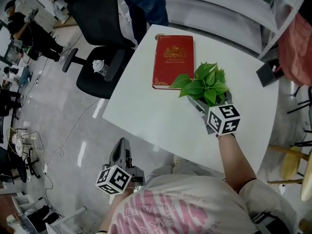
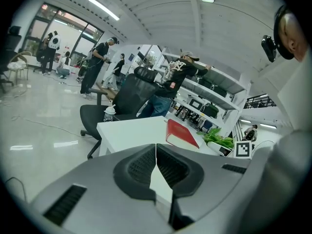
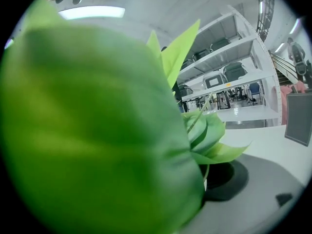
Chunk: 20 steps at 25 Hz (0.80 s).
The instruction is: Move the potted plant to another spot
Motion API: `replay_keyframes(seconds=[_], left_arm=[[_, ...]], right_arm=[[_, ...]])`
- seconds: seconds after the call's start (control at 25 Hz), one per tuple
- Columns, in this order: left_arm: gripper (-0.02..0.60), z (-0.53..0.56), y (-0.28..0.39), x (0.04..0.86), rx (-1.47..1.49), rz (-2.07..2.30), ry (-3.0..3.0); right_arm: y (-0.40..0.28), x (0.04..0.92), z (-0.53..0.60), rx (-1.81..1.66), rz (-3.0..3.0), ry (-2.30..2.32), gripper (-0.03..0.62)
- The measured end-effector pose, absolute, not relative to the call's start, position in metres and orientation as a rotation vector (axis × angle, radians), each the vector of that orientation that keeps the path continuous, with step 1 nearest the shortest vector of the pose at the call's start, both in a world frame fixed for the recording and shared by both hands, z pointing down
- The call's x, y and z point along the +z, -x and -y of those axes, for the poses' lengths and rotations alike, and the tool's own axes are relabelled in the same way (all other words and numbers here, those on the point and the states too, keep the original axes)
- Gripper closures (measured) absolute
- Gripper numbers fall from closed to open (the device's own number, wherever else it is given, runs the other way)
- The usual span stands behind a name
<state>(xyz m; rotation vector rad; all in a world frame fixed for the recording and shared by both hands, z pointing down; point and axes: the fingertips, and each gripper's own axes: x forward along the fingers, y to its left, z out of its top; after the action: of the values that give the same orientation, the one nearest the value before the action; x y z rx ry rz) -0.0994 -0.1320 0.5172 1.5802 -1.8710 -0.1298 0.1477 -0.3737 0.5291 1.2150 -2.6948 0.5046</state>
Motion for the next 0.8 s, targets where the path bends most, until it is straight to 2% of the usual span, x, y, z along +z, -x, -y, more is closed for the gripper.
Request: replay_keyframes(seconds=[0.8], left_arm=[[0.557, 0.1292, 0.0932, 0.5154, -0.158, 1.863, -1.577]], right_arm=[[-0.1523, 0.5277, 0.3722, 0.572, 2.687, -1.235, 0.034]])
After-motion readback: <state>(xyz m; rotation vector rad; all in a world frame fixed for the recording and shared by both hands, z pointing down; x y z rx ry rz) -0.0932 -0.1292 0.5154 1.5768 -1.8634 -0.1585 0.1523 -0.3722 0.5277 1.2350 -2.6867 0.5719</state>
